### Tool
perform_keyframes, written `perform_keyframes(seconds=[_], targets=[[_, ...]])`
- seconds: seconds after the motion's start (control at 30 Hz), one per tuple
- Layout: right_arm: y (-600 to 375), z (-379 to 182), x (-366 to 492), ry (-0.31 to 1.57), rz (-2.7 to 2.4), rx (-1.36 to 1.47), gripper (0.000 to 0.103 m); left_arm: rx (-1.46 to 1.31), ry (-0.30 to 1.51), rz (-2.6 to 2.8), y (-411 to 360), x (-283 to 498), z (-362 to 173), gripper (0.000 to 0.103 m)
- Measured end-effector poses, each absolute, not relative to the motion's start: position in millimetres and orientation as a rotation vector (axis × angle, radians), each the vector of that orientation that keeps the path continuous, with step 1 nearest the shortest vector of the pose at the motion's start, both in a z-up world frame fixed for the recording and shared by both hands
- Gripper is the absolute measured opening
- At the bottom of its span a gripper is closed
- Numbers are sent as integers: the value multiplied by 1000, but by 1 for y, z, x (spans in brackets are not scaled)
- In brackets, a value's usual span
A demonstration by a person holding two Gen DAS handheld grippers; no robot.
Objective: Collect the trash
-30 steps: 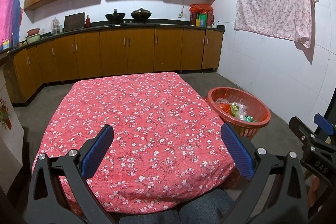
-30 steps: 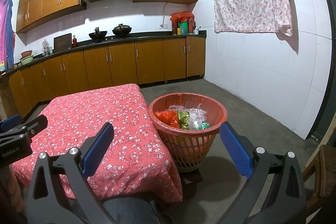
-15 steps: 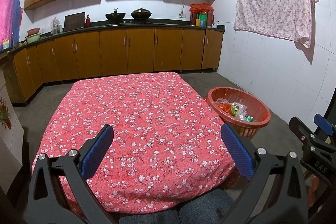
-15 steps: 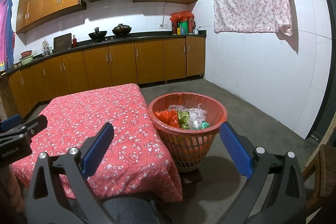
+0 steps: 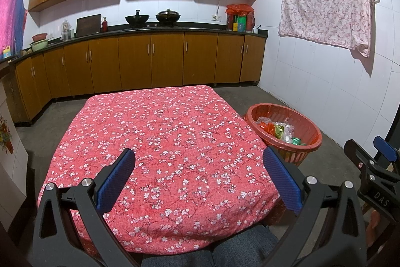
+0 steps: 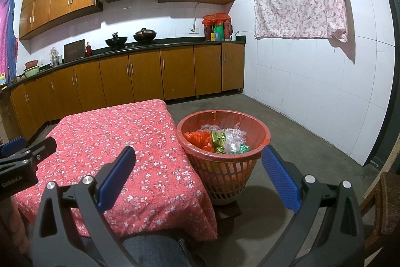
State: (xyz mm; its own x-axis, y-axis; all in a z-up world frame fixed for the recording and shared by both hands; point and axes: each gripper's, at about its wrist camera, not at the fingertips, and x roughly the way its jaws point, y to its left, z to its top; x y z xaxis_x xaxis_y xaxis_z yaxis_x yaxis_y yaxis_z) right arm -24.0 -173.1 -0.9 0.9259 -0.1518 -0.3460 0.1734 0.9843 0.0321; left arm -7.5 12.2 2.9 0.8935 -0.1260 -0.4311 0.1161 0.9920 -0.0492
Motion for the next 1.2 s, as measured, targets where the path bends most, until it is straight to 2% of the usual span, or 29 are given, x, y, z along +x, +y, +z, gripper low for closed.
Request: perform_keyframes(seconds=[1.2], targets=[[-174,0,-23,352,-167,64,99,-20,449,-121,10,-11,3,101]])
